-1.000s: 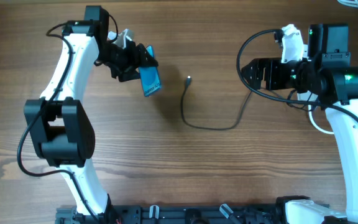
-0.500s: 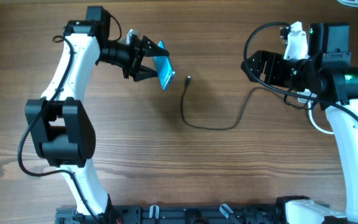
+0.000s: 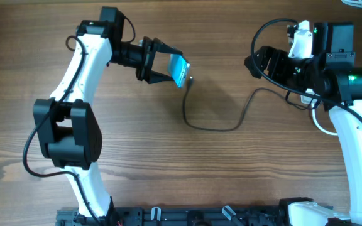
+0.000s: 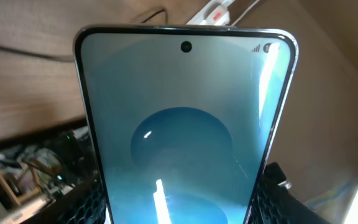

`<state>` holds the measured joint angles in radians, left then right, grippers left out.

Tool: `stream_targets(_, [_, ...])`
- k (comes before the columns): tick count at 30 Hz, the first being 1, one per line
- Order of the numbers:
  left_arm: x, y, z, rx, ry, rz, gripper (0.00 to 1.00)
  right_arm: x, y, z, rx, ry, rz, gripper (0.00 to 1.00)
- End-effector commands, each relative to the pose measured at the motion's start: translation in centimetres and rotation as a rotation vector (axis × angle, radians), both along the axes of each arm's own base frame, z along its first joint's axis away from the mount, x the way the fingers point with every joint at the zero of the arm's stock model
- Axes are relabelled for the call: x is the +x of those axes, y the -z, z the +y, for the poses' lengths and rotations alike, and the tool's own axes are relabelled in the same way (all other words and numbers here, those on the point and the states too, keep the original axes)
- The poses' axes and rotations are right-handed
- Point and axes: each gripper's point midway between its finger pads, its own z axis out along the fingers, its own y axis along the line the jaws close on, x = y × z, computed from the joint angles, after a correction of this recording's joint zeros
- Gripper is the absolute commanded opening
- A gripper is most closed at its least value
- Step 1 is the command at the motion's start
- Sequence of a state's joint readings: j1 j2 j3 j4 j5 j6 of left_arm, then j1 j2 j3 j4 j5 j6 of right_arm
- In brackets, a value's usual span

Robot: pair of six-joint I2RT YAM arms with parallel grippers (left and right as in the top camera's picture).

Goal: Plug charger to phone and switch on socket
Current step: 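Lift the phone with the left gripper and tilt it upright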

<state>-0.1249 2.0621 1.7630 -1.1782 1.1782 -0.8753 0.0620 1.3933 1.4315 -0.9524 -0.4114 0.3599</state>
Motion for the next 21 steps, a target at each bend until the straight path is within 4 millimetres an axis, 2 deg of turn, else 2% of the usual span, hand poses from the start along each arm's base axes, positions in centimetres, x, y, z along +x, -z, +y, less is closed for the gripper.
stream_targets(1, [-0.6, -2.6, -1.3, -0.051, -0.01, 0.07, 0.51, 0.3, -0.8, 1.7, 0.025, -0.036, -0.021, 1.0])
stream_targets(8, [-1.1, -2.6, -2.1, -0.047, -0.004, 0.103, 0.49, 0.2, -1.4, 4.1, 0.04, -0.09, -0.055, 1.0])
stream_targets(21, [-1.1, -2.6, -2.1, -0.046, -0.01, 0.121, 0.48, 0.2, -1.5, 4.2, 0.04, -0.092, -0.056, 1.0])
